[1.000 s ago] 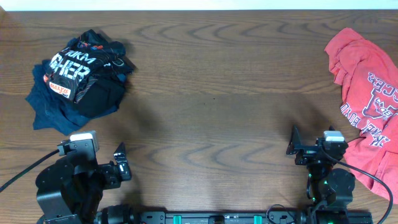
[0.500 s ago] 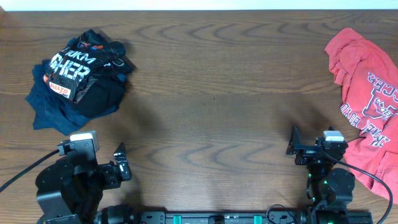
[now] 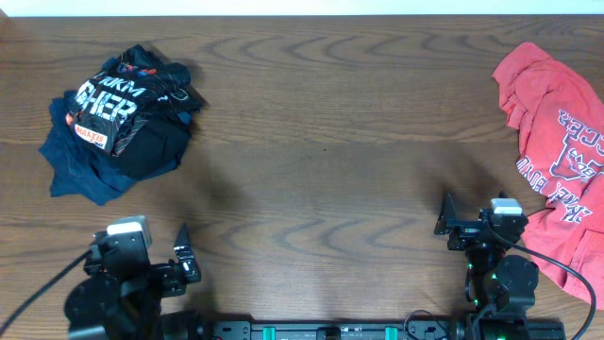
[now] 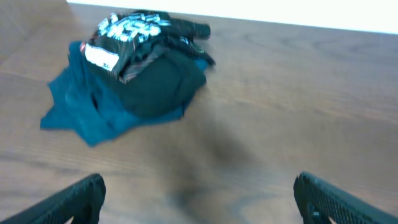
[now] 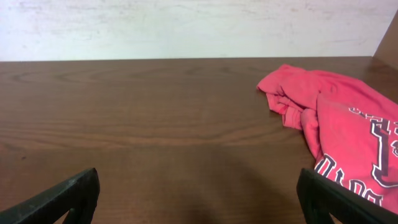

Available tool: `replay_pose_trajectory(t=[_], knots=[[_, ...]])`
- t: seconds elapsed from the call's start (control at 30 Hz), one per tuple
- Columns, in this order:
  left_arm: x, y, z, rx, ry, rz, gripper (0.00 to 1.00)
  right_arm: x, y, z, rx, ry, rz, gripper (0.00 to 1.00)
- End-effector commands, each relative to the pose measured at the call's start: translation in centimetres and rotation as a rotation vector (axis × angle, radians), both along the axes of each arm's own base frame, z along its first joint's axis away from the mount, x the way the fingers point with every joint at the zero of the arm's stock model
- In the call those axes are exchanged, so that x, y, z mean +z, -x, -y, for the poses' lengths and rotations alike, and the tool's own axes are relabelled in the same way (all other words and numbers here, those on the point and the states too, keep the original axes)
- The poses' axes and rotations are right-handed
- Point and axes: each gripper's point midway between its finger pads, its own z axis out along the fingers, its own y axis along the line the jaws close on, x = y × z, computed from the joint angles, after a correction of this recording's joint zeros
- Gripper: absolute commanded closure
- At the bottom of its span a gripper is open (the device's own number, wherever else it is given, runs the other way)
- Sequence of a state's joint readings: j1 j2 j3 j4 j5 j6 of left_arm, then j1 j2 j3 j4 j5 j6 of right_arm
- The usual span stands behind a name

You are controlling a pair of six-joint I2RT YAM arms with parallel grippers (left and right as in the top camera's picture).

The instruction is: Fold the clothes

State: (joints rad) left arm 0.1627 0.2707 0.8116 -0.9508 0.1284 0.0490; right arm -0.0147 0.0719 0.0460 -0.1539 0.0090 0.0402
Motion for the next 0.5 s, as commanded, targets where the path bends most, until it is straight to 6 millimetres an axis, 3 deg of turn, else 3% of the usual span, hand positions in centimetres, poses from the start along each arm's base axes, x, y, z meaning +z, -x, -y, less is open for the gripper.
replay_pose_trajectory(t=[0.0, 0.13, 0.47], knots=[[-2.1, -0.9, -0.4, 0.014, -0.013, 0.041, 0.02, -0.2, 0.0, -0.1, 0.002, 0.014, -0.003, 0.01], [-3.4, -3.4, -0.7, 0.009, -0.029, 0.181, 0.02, -0.2, 0.0, -0.1, 0.002, 0.013, -0.003, 0.01], [-3.2, -7.6, -1.1, -0.009, -0.079, 0.531, 0.02, -0.2, 0.0, -0.1, 0.002, 0.013, -0.003, 0.01]])
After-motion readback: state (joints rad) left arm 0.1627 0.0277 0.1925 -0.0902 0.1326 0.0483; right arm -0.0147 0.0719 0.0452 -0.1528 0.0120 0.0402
